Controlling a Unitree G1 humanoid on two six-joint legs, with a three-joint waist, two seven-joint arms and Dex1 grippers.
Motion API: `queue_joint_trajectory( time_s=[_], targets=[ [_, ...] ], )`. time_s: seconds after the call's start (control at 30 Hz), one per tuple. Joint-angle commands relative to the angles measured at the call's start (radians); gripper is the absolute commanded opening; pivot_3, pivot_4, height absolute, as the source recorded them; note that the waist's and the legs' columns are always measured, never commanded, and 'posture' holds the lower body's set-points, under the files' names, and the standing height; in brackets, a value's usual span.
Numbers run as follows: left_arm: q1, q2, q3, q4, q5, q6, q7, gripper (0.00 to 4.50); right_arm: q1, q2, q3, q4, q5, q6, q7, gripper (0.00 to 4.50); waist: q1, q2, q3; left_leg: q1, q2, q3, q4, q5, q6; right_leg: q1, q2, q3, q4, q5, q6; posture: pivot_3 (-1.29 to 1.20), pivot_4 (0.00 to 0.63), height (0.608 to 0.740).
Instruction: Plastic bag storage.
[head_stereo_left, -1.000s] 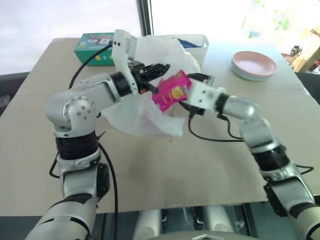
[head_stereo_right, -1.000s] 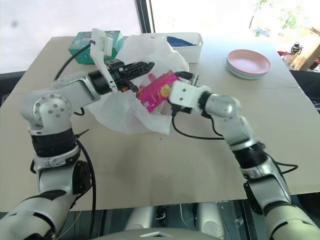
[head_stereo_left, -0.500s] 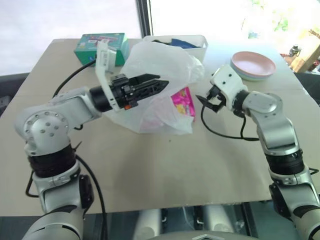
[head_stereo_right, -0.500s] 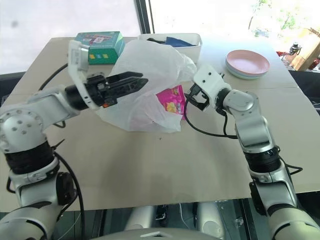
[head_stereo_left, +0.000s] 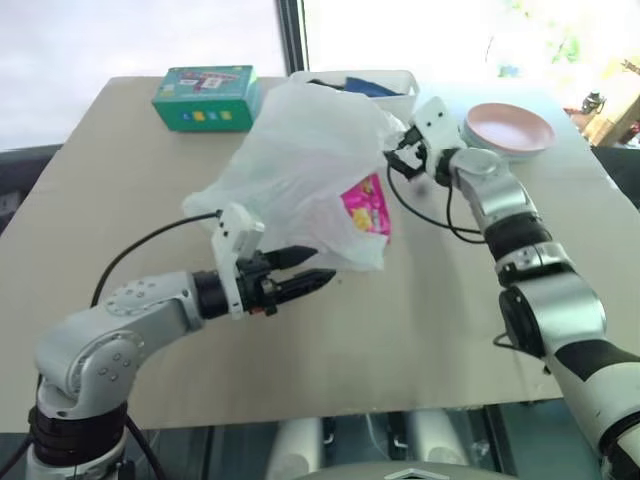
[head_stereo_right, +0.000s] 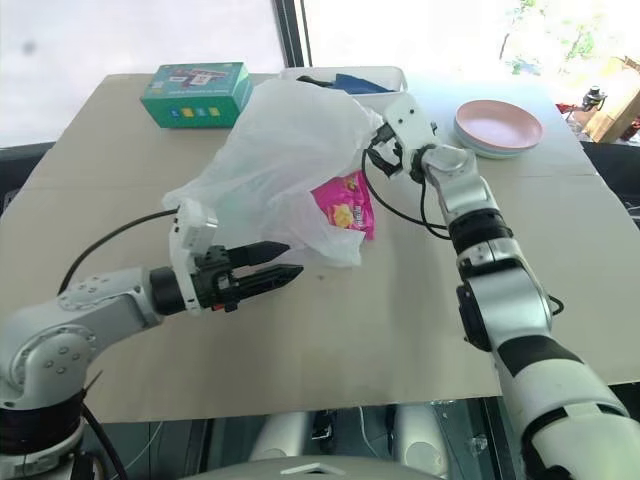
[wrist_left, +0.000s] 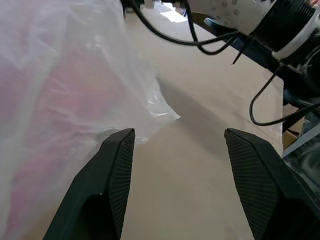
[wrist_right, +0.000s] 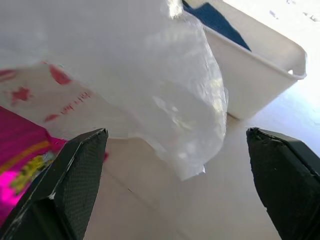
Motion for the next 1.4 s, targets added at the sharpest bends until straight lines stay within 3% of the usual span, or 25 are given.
queue_joint_trajectory(
  time_s=[0.03, 0.07, 0.17, 0.2, 0.33, 0.53, 0.7, 0.8, 0.9, 1.1, 1.2, 1.3, 1.37, 1.4],
  targets=[
    [0.015, -0.003, 0.014, -0.048, -0.003, -0.041, 0.026, 3.03, -0.082, 0.025, -0.018, 0.159, -0.018, -0.130, -0.078, 3.97, -0.002, 0.000, 0.000, 0.000, 0.001, 0.000, 0.000, 0.000, 0.000, 0.000, 0.000, 0.000, 0.000, 0.000, 0.000, 0.00, 0.150, 0.740],
    [0.021, -0.001, 0.019, -0.054, -0.008, -0.044, 0.031, 3.03, -0.098, 0.029, -0.023, 0.196, -0.021, -0.151, -0.099, 3.74, -0.001, 0.000, 0.000, 0.000, 0.001, 0.000, 0.000, 0.000, 0.000, 0.000, 0.000, 0.001, -0.001, 0.000, 0.000, 0.00, 0.150, 0.740],
    [0.043, 0.011, 0.027, -0.069, -0.023, -0.045, 0.037, 3.03, -0.122, 0.029, -0.033, 0.247, -0.021, -0.189, -0.096, 2.39, 0.001, 0.000, 0.000, -0.001, 0.001, 0.000, -0.001, 0.000, 0.000, 0.000, 0.000, 0.002, -0.001, -0.001, -0.001, 0.00, 0.150, 0.740],
    [0.059, 0.018, 0.026, -0.078, -0.029, -0.044, 0.031, 3.03, -0.127, 0.024, -0.038, 0.253, -0.016, -0.195, -0.076, 1.75, 0.002, 0.000, 0.000, -0.001, 0.001, 0.000, -0.001, 0.000, 0.000, 0.000, -0.001, 0.002, -0.001, -0.001, -0.001, 0.00, 0.150, 0.740],
    [0.090, 0.029, -0.015, -0.084, -0.020, -0.052, 0.023, 3.03, -0.127, -0.006, -0.070, 0.245, 0.012, -0.205, -0.021, 0.03, 0.003, 0.001, 0.000, -0.001, 0.000, -0.001, 0.000, 0.000, 0.000, 0.000, -0.001, 0.002, -0.001, -0.001, -0.001, 0.00, 0.150, 0.740],
    [0.042, 0.004, -0.162, -0.025, 0.043, -0.057, 0.018, 3.03, -0.036, -0.053, -0.102, 0.067, 0.059, -0.167, 0.066, 0.03, 0.005, 0.001, 0.000, -0.001, 0.000, -0.001, 0.000, 0.000, 0.000, 0.000, -0.001, 0.002, -0.001, -0.001, -0.001, 0.00, 0.150, 0.740],
    [-0.094, -0.144, -0.250, 0.109, 0.066, -0.026, 0.108, 3.03, 0.142, -0.057, -0.102, -0.311, 0.086, 0.020, 0.054, 0.03, 0.010, 0.001, 0.000, -0.001, 0.000, -0.002, 0.000, 0.000, 0.000, 0.001, -0.001, 0.002, 0.000, -0.001, -0.001, 0.00, 0.150, 0.740],
    [-0.185, -0.288, -0.242, 0.202, 0.032, 0.022, 0.225, 3.03, 0.236, -0.059, -0.096, -0.503, 0.082, 0.139, 0.026, 0.03, 0.015, 0.001, 0.000, -0.001, 0.000, -0.002, 0.001, 0.000, 0.000, 0.001, -0.001, 0.002, 0.000, -0.001, -0.001, 0.00, 0.150, 0.740],
    [-0.240, -0.371, -0.234, 0.255, 0.039, 0.094, 0.330, 3.03, 0.275, -0.063, -0.096, -0.597, 0.078, 0.218, 0.005, 0.03, 0.015, 0.001, 0.000, -0.001, 0.000, -0.001, 0.001, 0.000, 0.000, 0.001, -0.001, 0.002, 0.000, -0.001, -0.001, 0.00, 0.150, 0.740],
    [-0.322, -0.584, -0.137, 0.364, 0.004, 0.155, 0.554, 3.03, 0.291, -0.070, -0.090, -0.656, 0.076, 0.281, -0.017, 0.03, 0.019, 0.001, 0.000, -0.001, 0.000, -0.001, 0.001, 0.000, 0.000, 0.001, 0.000, 0.002, 0.000, -0.001, -0.001, 0.00, 0.150, 0.740],
    [-0.348, -0.638, -0.074, 0.382, -0.017, 0.183, 0.634, 3.03, 0.283, -0.072, -0.090, -0.647, 0.075, 0.283, -0.022, 0.03, 0.026, 0.001, 0.000, -0.001, 0.000, -0.001, 0.001, 0.000, 0.000, 0.001, 0.000, 0.002, 0.000, -0.001, -0.001, 0.00, 0.150, 0.740],
    [-0.349, -0.661, -0.058, 0.382, -0.006, 0.138, 0.628, 2.23, 0.262, -0.068, -0.097, -0.622, 0.084, 0.276, -0.024, 0.00, 0.026, 0.001, 0.000, -0.001, 0.000, -0.001, 0.001, 0.000, 0.000, 0.001, 0.000, 0.002, 0.000, -0.001, -0.001, 0.00, 0.150, 0.740],
    [-0.333, -0.683, -0.026, 0.347, -0.033, 0.070, 0.592, 1.37, 0.246, -0.059, -0.116, -0.615, 0.111, 0.292, -0.023, 0.00, 0.028, 0.001, 0.000, -0.001, 0.000, -0.001, 0.001, 0.000, 0.000, 0.001, 0.000, 0.001, 0.000, -0.001, -0.001, 0.00, 0.150, 0.740],
    [-0.326, -0.694, 0.028, 0.312, -0.112, 0.038, 0.573, 0.87, 0.231, -0.050, -0.143, -0.616, 0.153, 0.324, -0.013, 0.00, 0.028, 0.001, 0.000, -0.001, 0.000, 0.000, 0.001, 0.000, 0.000, 0.001, 0.000, 0.000, 0.000, -0.001, -0.001, 0.00, 0.150, 0.740]
  ],
)
